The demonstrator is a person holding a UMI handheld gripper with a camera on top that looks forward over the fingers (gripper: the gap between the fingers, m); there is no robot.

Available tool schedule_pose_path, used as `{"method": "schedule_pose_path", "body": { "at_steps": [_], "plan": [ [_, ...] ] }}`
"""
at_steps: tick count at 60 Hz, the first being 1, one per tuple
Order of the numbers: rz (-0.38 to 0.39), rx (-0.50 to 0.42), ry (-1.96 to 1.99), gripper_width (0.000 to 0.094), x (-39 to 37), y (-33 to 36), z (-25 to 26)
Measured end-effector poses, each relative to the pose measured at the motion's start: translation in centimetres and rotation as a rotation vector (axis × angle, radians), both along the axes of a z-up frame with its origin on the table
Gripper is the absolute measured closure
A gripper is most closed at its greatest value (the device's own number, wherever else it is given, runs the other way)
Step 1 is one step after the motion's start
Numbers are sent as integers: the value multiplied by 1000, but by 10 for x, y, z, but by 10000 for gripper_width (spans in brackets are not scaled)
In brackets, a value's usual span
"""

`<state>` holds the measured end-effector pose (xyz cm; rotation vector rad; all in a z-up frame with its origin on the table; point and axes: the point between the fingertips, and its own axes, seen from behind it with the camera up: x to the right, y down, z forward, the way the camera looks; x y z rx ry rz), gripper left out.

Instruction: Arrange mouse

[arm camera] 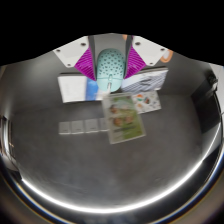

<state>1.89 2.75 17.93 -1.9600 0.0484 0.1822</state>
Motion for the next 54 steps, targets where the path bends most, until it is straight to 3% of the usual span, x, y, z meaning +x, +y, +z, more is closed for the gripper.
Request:
{"method": "schedule_pose_path", "body": {
  "at_steps": [6,14,18,29,35,40,51,54],
  "plan": [
    [68,-13,-25,507,-109,-21,-27],
    [125,-147,-115,508,-205,-37,-107],
    [107,-181,-103,508,-231,-42,-134],
    [38,-241,-122,507,-234,-48,-176],
    [43,-262,-148,478,-231,-49,-189],
    [45,-220,-153,480,-233,-47,-188],
    [60,-193,-121,377,-234,-46,-187],
    [66,-196,-128,273,-234,-47,-186]
  ]
}}
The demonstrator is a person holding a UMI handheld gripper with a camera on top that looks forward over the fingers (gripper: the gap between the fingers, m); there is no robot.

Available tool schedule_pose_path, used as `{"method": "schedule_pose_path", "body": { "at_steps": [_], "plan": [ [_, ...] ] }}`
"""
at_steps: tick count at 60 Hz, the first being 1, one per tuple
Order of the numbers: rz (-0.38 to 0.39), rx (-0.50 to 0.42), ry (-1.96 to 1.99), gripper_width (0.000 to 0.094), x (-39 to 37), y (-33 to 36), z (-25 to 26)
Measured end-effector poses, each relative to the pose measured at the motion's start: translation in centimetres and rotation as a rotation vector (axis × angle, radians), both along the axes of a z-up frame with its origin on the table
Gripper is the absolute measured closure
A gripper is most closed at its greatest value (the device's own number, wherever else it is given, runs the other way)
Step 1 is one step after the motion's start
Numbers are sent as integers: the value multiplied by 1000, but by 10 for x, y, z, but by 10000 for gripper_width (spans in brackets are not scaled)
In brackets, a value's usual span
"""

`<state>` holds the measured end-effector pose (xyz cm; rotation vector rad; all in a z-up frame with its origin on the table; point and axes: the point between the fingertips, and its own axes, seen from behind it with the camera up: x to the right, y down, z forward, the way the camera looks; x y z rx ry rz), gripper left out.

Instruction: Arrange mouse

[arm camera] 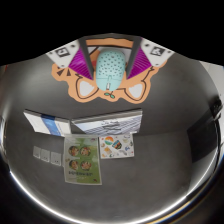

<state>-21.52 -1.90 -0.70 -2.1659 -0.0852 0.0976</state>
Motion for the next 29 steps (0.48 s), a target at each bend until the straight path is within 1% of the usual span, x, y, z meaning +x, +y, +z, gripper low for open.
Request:
{"method": "schedule_pose_path", "body": {
  "at_steps": [5,6,10,17,24,29],
  "plan": [
    [11,1,-54,96,6,-5,7],
    [21,7,-61,115,7,-6,10],
    [62,31,-50,83,6,-13,24],
    [139,78,35,91,9,-35,57],
    [174,89,51,89,33,-67,79],
    [182,77,80,90,46,-91,91]
  ]
}}
